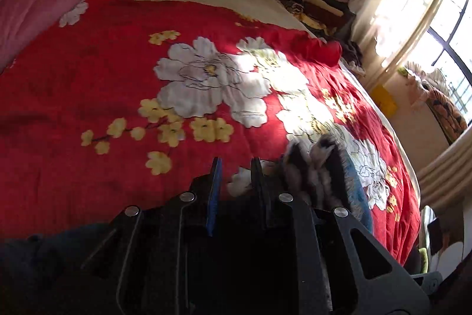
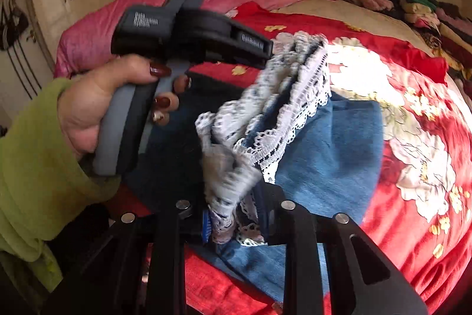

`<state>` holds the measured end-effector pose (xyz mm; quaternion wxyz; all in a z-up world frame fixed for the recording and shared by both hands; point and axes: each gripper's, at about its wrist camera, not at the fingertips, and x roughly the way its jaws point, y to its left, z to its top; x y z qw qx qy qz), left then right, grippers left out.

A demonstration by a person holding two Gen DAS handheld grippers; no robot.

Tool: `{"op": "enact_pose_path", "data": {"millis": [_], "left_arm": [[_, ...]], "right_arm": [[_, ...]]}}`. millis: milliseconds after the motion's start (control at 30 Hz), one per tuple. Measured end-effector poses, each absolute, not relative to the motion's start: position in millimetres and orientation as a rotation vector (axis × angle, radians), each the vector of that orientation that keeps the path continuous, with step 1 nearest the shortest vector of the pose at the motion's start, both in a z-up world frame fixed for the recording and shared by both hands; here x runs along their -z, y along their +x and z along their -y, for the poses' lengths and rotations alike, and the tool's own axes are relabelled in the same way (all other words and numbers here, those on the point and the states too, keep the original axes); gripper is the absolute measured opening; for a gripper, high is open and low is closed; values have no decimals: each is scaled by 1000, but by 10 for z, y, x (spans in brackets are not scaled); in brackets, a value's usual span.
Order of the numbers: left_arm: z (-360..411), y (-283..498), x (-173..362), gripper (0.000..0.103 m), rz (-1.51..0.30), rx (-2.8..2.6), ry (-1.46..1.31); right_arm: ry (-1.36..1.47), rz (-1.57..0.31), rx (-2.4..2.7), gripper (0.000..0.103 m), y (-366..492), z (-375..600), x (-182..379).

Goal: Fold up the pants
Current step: 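Lift the lace hem with both grippers and fold it over onto the pocket half, then lay the folded lace hem down and open both grippers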

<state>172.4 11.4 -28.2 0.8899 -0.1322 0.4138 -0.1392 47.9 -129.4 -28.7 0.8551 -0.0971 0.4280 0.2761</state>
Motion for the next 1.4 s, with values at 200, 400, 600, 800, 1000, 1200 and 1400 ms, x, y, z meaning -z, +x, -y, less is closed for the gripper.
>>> {"op": "enact_pose_path", "data": {"millis": [200,400,600,800,1000,1200,1400], "left_arm": [[-546,1417,247,13,-842,263,-399],[-335,1419,230,26,-855,334,-390],[4,1544,301,35,-905,356,-306],[226,1718,491,37,-978,332,-260],[256,1581,376,10,-913,302,-155],[188,1624,562,21,-937,274,-171],[195,1485,405,31,-910,249,-117]], "right_arm": [[-222,-871,-752,51,212,1063,288],[-121,-799,-573,66,428,1629,-1],[40,-879,-339,66,1129,2389,73],[190,-967,-313,66,1668,2719,411],[116,-967,-402,13,1733,2464,506],[-80,-939,-273,30,1750,2304,656],[-27,-874,-230,57,1554,2413,500]]}}
